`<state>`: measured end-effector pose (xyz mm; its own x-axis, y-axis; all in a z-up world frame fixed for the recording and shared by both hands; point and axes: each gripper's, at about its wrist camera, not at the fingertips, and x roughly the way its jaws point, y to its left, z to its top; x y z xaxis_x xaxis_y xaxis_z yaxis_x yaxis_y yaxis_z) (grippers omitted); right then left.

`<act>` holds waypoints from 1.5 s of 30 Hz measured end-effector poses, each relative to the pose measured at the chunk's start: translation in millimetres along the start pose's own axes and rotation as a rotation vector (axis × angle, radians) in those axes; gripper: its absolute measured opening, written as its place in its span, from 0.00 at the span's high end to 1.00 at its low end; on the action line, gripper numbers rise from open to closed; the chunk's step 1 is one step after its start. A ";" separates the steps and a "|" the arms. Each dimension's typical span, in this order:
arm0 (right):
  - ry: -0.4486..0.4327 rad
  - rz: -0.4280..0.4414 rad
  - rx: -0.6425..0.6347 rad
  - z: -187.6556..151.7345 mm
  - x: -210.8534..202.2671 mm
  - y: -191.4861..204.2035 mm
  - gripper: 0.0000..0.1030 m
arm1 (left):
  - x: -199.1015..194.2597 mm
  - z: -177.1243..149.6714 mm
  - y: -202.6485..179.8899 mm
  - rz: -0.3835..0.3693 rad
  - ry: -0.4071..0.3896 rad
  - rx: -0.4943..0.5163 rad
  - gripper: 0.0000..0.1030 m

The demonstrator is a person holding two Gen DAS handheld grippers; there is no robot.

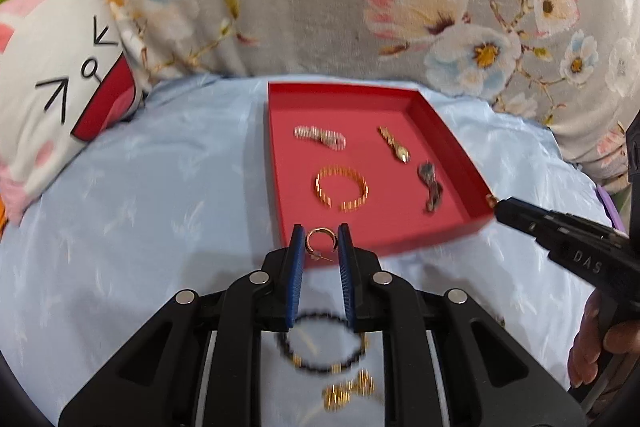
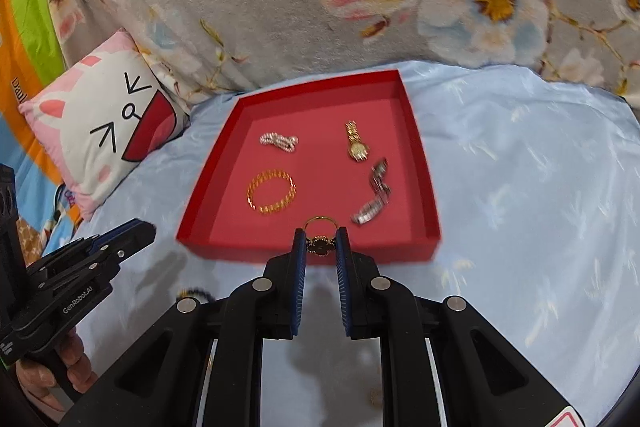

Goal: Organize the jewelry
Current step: 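Carry the ring and hoop earring with both tools into the red box, then open both tools to release the ring and earring, then withdraw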

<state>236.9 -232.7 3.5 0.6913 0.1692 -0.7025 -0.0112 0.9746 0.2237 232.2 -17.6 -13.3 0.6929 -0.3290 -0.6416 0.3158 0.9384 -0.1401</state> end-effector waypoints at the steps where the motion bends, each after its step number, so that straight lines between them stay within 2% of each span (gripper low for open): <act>1: 0.008 0.000 -0.003 5.3 9.3 0.7 0.87 | 9.9 9.0 -0.8 -0.002 0.002 0.001 0.84; 5: 0.043 0.012 0.001 17.9 41.6 0.3 0.87 | 42.7 28.2 -1.3 -0.016 0.012 -0.007 0.84; 12: 0.090 -0.003 -0.019 20.0 80.6 -0.2 0.87 | 91.0 30.5 2.4 -0.021 0.069 -0.016 0.84; 18: 0.094 -0.011 -0.035 20.0 94.1 2.6 0.86 | 104.7 28.3 0.7 -0.022 0.079 -0.007 0.84; 20: 0.075 -0.021 -0.038 21.4 91.7 2.3 0.83 | 105.9 28.3 -0.4 -0.013 0.078 -0.002 0.79; 21: 0.064 -0.026 -0.037 22.4 87.8 2.1 0.79 | 105.0 28.8 -0.3 -0.004 0.074 -0.004 0.75; 23: 0.042 -0.026 -0.033 24.2 78.6 0.5 0.73 | 100.2 30.6 1.6 0.006 0.058 -0.013 0.58; 24: 0.024 -0.026 -0.030 25.3 70.1 -0.3 0.70 | 94.8 32.3 3.4 0.015 0.044 -0.020 0.55; 26: -0.001 -0.022 -0.021 26.2 54.9 -2.2 0.66 | 83.8 35.8 8.7 0.022 0.023 -0.043 0.43; 31: -0.030 -0.009 0.011 9.6 8.7 -8.0 0.62 | 42.0 34.1 27.8 0.033 -0.025 -0.089 0.39; 34: -0.028 -0.018 0.031 -10.0 -12.0 -14.1 0.61 | 18.0 21.0 38.6 0.045 -0.030 -0.105 0.35; 37: -0.015 -0.040 0.053 -34.5 -29.2 -19.8 0.61 | 1.0 1.1 44.0 0.083 -0.008 -0.096 0.35; 45: 0.043 -0.087 0.080 -89.8 -58.0 -27.4 0.61 | -22.0 -53.8 44.6 0.070 0.077 -0.119 0.35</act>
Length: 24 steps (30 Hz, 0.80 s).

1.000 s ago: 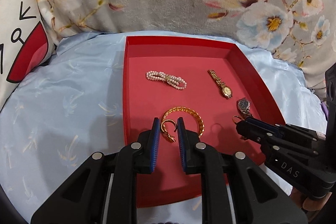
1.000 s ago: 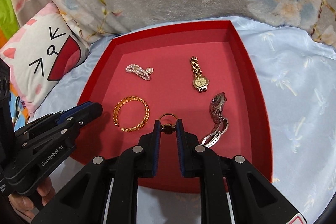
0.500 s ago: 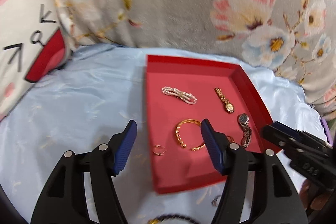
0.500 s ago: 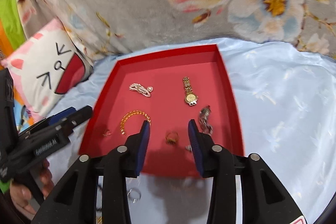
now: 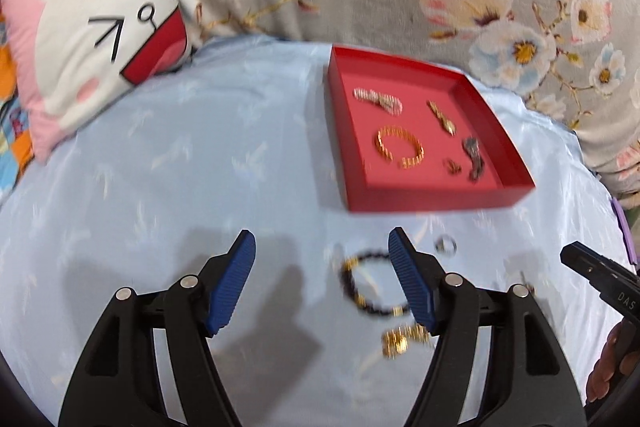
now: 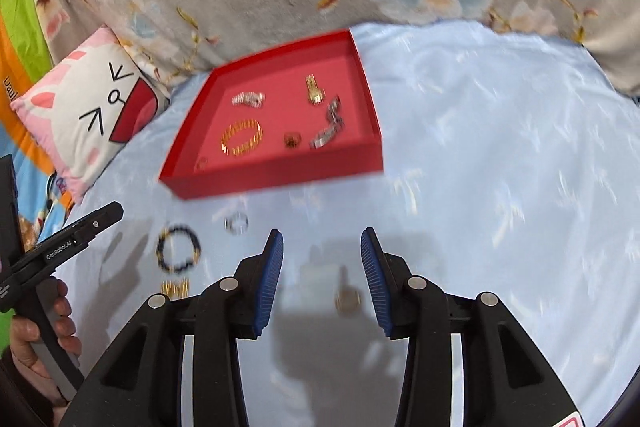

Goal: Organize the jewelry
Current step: 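Open both tools to release the ring and earring, then withdraw, then grasp the black bead bracelet with the left tool while the right tool grasps a gold hoop earring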

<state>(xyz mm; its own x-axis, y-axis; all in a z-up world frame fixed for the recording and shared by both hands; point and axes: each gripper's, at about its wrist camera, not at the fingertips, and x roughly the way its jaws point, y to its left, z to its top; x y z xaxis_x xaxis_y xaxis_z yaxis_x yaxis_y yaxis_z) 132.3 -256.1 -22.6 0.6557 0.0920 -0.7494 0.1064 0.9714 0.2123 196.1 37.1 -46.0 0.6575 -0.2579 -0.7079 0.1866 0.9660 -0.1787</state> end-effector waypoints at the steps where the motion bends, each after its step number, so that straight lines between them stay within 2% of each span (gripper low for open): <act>1: 0.005 -0.002 0.003 -4.7 -2.2 -1.0 0.61 | -0.6 -5.1 -0.4 -0.004 0.009 -0.005 0.35; 13: 0.074 0.000 0.006 -44.8 -5.7 0.9 0.61 | 5.4 -42.1 -24.2 -0.048 0.086 0.030 0.35; 19: 0.075 0.009 0.000 -45.2 -5.5 4.8 0.61 | 18.6 -38.7 -32.0 -0.014 0.081 0.048 0.36; 24: 0.077 0.013 0.002 -43.7 -2.4 4.2 0.61 | 36.7 -31.7 -34.2 0.018 0.076 0.066 0.44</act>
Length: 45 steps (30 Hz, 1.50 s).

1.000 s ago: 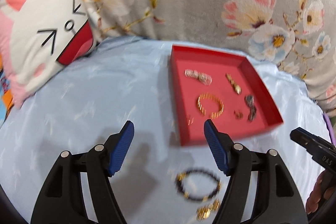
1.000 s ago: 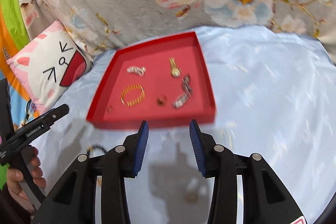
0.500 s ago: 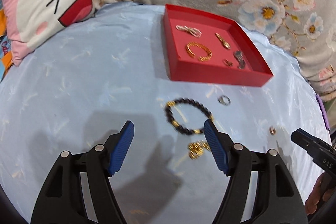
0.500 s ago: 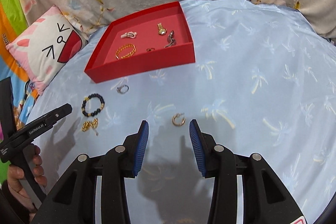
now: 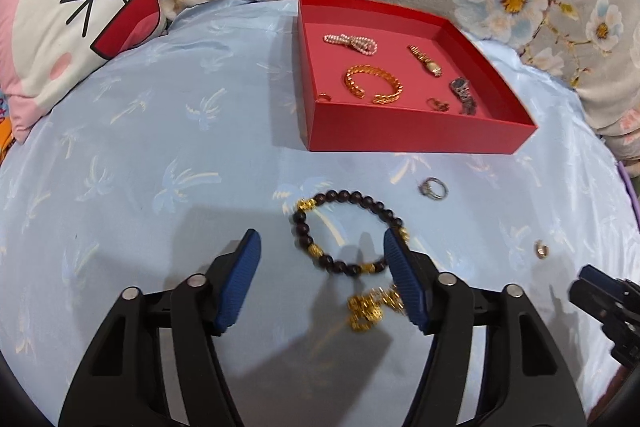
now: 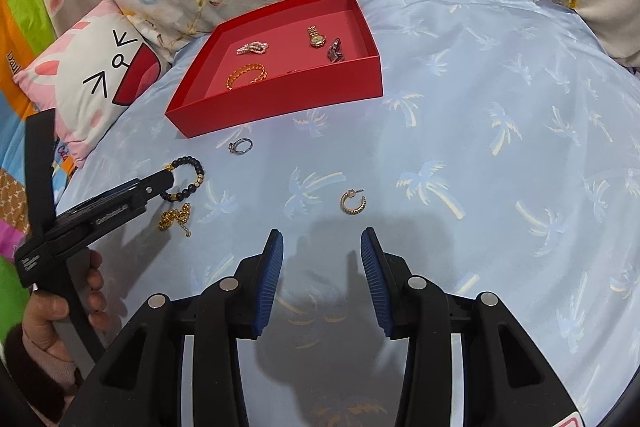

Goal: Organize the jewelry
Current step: 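Grasp the black bead bracelet with the left tool while the right tool grasps a gold hoop earring, then carry the bracelet and earring into the red box and open both tools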

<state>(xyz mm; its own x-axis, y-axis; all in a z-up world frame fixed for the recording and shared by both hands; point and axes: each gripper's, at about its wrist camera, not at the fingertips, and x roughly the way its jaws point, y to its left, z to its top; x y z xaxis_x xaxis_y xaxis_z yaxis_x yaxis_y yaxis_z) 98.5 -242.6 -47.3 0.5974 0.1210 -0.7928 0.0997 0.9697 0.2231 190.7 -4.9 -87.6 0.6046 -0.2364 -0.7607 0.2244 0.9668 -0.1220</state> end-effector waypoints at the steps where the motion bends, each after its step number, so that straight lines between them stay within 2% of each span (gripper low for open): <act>1: 0.000 -0.002 -0.001 0.8 0.9 -0.3 0.61 | 4.3 0.7 0.3 0.003 0.005 0.002 0.50; 5: 0.002 -0.013 0.001 5.0 7.1 -2.8 0.61 | 11.2 1.9 -1.3 0.029 -0.015 0.020 0.60; 6: 0.003 -0.016 0.000 6.4 9.6 -3.0 0.61 | 11.4 2.7 -1.4 0.017 -0.016 0.019 0.69; 10: 0.004 -0.028 -0.007 13.8 20.5 -4.6 0.61 | 12.2 3.8 0.8 -0.006 -0.010 0.015 0.92; 13: 0.007 -0.047 -0.016 16.6 30.2 -5.5 0.63 | 10.8 4.3 5.0 -0.046 0.004 -0.011 0.93; 16: 0.016 -0.056 -0.018 16.2 38.1 -6.9 0.67 | 7.8 2.6 4.6 -0.053 0.001 -0.008 0.93; 17: 0.020 -0.056 -0.019 16.0 40.3 -7.5 0.71 | 6.4 2.3 4.7 -0.057 0.000 -0.008 0.93; 23: 0.005 -0.097 -0.062 17.3 45.3 -4.4 0.85 | -6.1 2.8 6.6 -0.079 -0.012 -0.016 0.93; 35: -0.028 -0.066 -0.054 22.5 30.6 -1.1 0.85 | -28.4 5.5 0.7 -0.117 -0.041 -0.014 0.93; 45: -0.068 -0.019 -0.068 35.5 13.3 11.2 0.85 | -52.4 21.4 -8.0 -0.145 -0.093 0.005 0.93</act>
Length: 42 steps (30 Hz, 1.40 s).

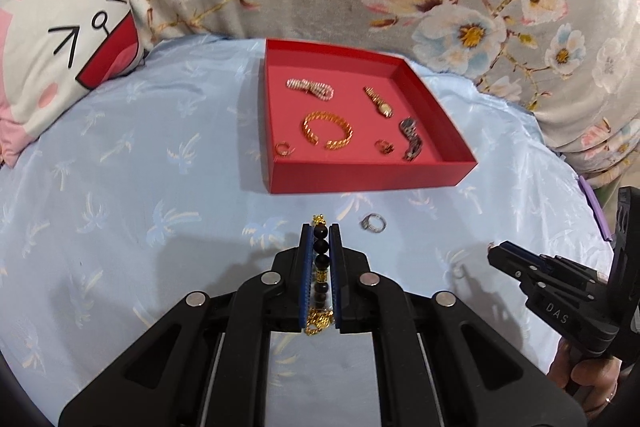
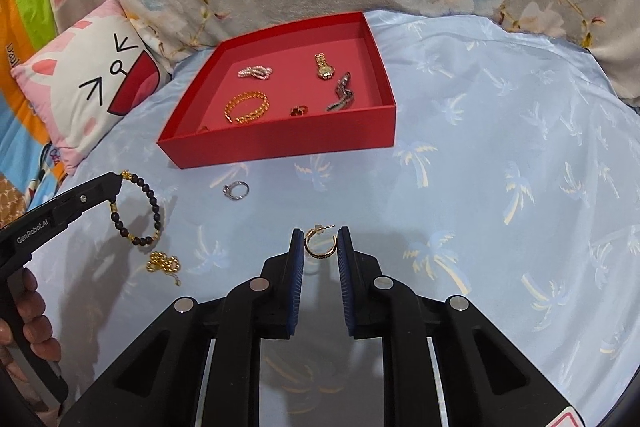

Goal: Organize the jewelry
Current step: 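Carry the bracelet and earring into the red box and open both tools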

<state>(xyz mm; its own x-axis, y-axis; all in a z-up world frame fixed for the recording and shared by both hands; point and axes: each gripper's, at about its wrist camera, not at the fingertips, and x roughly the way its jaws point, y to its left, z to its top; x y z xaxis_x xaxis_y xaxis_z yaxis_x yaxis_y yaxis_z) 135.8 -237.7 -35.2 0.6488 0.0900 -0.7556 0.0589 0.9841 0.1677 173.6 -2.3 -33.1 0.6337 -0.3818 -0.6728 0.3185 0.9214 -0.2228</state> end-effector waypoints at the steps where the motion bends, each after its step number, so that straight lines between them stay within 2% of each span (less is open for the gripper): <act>1: -0.003 0.003 -0.001 1.8 -0.8 0.7 0.85 | -1.5 2.4 -1.7 0.001 -0.005 0.003 0.93; 6: -0.013 0.044 0.004 14.0 -1.7 2.0 0.85 | -7.9 19.5 -13.0 -0.010 -0.040 0.036 0.93; 10: -0.033 0.044 -0.023 34.3 2.6 7.6 0.85 | -6.3 40.0 -25.7 -0.033 -0.068 0.063 0.93; 18: -0.060 0.083 -0.034 92.1 26.9 13.0 0.85 | 28.3 91.8 -32.6 -0.010 -0.124 0.080 0.93; 23: -0.048 0.110 -0.028 120.9 54.3 16.9 0.85 | 61.1 115.6 -24.8 -0.002 -0.119 0.064 0.93; 29: -0.025 0.114 -0.019 146.9 94.6 22.7 0.85 | 104.2 135.3 -2.9 -0.027 -0.078 0.004 0.93; 38: 0.002 0.112 -0.017 160.2 134.0 27.0 0.85 | 144.0 145.3 18.3 -0.046 -0.044 -0.027 0.93; 42: 0.006 0.101 -0.025 162.6 145.7 29.5 0.84 | 148.9 147.5 22.0 -0.030 -0.063 -0.019 0.92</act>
<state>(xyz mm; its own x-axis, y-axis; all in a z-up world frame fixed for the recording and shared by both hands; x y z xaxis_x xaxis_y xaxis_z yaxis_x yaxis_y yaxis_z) 355.5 -220.5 -37.4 0.6458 0.1899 -0.7395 -0.0256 0.9734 0.2276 379.0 -49.7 -34.1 0.6670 -0.4130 -0.6201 0.3255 0.9102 -0.2560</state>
